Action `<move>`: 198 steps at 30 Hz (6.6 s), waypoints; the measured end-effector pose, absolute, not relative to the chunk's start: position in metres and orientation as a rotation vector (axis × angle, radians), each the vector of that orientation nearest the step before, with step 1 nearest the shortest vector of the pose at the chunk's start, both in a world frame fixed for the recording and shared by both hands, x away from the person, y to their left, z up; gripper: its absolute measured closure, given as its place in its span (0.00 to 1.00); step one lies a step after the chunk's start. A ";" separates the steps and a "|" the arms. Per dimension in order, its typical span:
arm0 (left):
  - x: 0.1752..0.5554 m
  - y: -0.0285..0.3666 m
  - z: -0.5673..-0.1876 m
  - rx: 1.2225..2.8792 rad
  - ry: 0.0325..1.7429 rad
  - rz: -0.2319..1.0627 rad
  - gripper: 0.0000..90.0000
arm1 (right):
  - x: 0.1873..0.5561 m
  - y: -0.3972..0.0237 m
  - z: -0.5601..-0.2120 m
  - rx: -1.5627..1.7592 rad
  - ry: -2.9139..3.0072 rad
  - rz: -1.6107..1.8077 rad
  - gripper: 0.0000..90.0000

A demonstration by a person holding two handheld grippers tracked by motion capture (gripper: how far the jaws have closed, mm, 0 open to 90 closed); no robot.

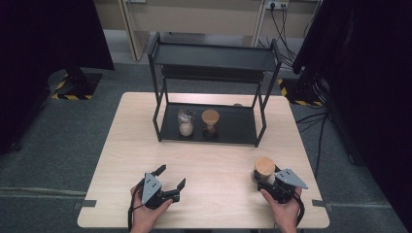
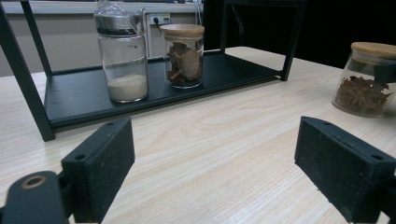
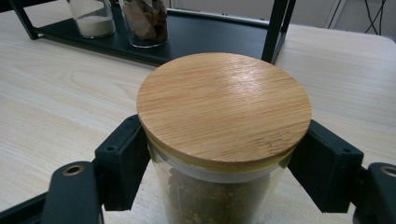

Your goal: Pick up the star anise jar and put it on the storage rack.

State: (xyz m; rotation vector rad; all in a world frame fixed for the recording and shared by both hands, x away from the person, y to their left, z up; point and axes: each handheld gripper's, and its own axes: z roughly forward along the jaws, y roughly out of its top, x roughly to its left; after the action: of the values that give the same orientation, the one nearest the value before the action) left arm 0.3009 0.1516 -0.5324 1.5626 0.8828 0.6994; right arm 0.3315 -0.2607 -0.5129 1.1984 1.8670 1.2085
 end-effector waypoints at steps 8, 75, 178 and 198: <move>0.301 0.151 -0.532 1.563 0.882 0.701 0.13 | 0.328 -0.258 -0.505 1.165 1.849 1.232 0.29; 0.301 0.152 -0.532 1.559 0.886 0.696 0.13 | 0.365 -0.207 -0.456 1.041 1.797 1.324 0.29; 0.301 0.152 -0.532 1.563 0.884 0.689 0.13 | 0.464 -0.165 -0.455 1.153 1.783 1.262 0.29; 0.301 0.152 -0.532 1.567 0.881 0.690 0.13 | 0.488 -0.160 -0.463 1.207 1.791 1.218 0.29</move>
State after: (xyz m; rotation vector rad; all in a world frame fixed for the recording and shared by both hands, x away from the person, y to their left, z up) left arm 0.3014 0.1523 -0.5323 1.5672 0.8809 0.6897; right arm 0.4878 -0.1602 -0.4625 1.2070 1.7909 1.2181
